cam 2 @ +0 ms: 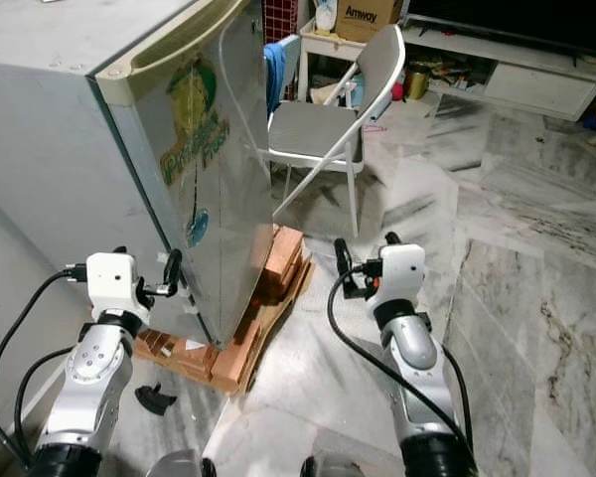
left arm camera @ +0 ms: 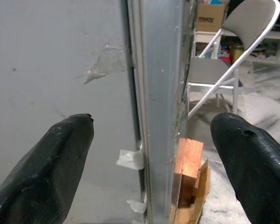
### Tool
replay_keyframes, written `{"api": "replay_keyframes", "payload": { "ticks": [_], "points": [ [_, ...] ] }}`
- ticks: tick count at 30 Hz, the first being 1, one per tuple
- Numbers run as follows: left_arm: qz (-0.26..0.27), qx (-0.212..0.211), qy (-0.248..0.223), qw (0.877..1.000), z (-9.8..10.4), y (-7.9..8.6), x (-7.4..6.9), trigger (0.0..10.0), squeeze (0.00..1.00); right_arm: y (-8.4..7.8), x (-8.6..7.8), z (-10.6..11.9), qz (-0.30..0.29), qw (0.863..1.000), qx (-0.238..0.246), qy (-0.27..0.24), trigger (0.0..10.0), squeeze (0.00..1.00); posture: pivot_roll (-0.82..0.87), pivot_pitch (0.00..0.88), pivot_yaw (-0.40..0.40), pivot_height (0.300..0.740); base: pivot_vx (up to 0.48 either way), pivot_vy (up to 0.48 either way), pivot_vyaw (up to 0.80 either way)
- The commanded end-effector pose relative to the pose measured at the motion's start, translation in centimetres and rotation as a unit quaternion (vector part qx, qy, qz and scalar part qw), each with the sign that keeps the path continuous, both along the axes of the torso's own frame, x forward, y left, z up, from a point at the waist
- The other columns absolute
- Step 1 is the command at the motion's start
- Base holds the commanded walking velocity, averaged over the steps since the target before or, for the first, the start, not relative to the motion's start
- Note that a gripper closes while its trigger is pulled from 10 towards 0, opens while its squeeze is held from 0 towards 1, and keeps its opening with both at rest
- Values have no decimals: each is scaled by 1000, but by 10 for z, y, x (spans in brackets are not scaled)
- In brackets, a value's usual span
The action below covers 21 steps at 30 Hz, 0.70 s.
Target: Restocking fridge
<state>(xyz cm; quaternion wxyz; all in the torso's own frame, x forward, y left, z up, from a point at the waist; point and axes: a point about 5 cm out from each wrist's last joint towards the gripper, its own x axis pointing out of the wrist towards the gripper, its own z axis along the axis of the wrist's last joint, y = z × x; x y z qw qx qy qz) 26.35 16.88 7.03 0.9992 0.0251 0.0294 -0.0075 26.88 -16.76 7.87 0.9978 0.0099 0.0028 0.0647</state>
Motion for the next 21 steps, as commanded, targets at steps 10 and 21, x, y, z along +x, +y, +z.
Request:
{"api": "replay_keyframes", "payload": {
  "ticks": [10, 21],
  "points": [
    [10, -9, 2, 1000, 3, 3, 1, 10000, 0, -6, -3, -6, -7, 1000, -12, 20, 10000, 0, 45, 50, -36, 740, 0, 0, 0],
    [0, -7, -1, 1000, 6, 1, 6, 10000, 0, -7, -6, -1, -10, 1000, -12, 2, 10000, 0, 32, 55, -23, 740, 0, 0, 0]
  ]
}}
